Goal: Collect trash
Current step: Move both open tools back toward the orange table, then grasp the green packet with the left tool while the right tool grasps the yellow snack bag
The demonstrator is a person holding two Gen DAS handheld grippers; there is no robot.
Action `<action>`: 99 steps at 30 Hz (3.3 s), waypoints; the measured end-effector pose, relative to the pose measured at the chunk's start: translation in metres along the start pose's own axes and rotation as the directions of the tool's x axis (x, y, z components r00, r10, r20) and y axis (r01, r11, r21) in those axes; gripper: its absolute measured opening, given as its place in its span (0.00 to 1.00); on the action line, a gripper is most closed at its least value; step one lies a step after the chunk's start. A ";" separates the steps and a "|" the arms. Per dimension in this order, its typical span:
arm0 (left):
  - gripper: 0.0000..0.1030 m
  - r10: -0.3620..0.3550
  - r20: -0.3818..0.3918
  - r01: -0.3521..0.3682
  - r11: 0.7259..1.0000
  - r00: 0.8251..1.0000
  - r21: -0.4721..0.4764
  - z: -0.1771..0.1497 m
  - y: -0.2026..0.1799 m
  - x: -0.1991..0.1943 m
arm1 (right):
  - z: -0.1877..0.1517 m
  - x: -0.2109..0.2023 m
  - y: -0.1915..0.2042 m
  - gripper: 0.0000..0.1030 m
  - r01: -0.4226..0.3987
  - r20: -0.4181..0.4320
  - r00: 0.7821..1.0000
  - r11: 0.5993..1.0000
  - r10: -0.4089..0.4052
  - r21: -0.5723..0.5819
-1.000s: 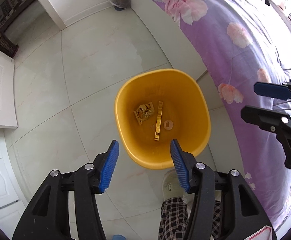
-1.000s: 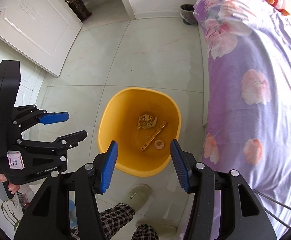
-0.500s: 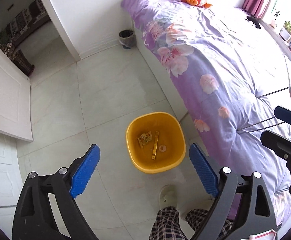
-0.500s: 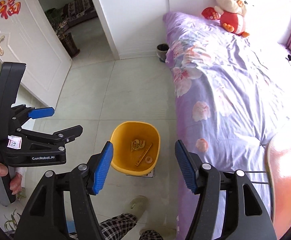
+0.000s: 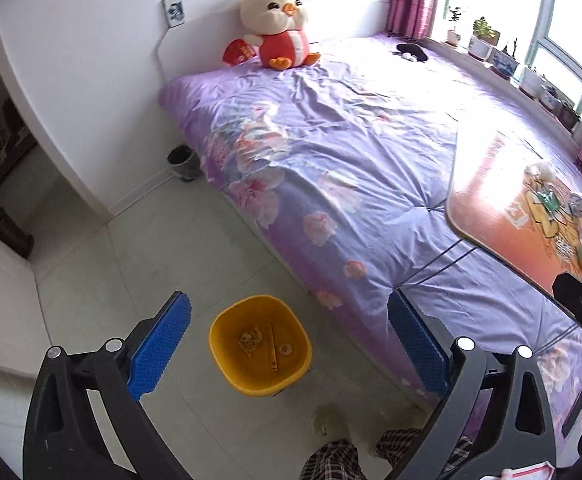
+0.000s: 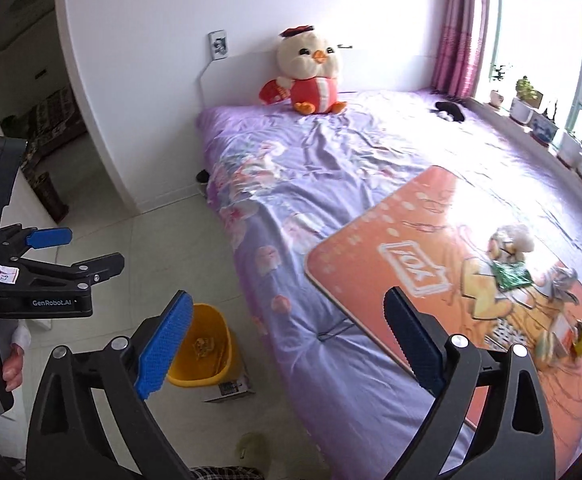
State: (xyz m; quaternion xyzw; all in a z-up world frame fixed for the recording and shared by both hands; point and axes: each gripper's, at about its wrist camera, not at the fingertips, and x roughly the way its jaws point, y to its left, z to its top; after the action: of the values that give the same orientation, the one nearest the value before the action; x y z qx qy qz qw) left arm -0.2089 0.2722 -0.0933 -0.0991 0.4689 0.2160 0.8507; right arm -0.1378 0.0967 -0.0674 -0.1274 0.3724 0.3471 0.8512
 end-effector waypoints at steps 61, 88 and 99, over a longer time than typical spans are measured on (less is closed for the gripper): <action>0.95 -0.267 -0.138 0.299 0.792 0.954 0.532 0.089 -0.402 0.106 | -0.098 -0.020 -0.380 0.93 0.402 -0.164 0.913 0.752 -0.374 0.522; 0.59 -0.348 -0.164 0.379 0.748 0.923 0.546 0.100 -0.416 0.130 | -0.106 0.031 -0.413 0.48 0.436 -0.262 0.900 0.729 -0.349 0.528; 0.30 -0.346 -0.163 0.377 0.750 0.924 0.543 0.096 -0.407 0.125 | -0.107 0.028 -0.408 0.47 0.425 -0.253 0.905 0.748 -0.342 0.509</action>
State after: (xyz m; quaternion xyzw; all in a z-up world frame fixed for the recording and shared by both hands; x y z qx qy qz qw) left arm 0.1096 -0.0189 -0.1599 0.0626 0.5053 -0.1036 0.8544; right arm 0.0969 -0.2362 -0.1787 0.0254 0.4825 0.0317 0.8750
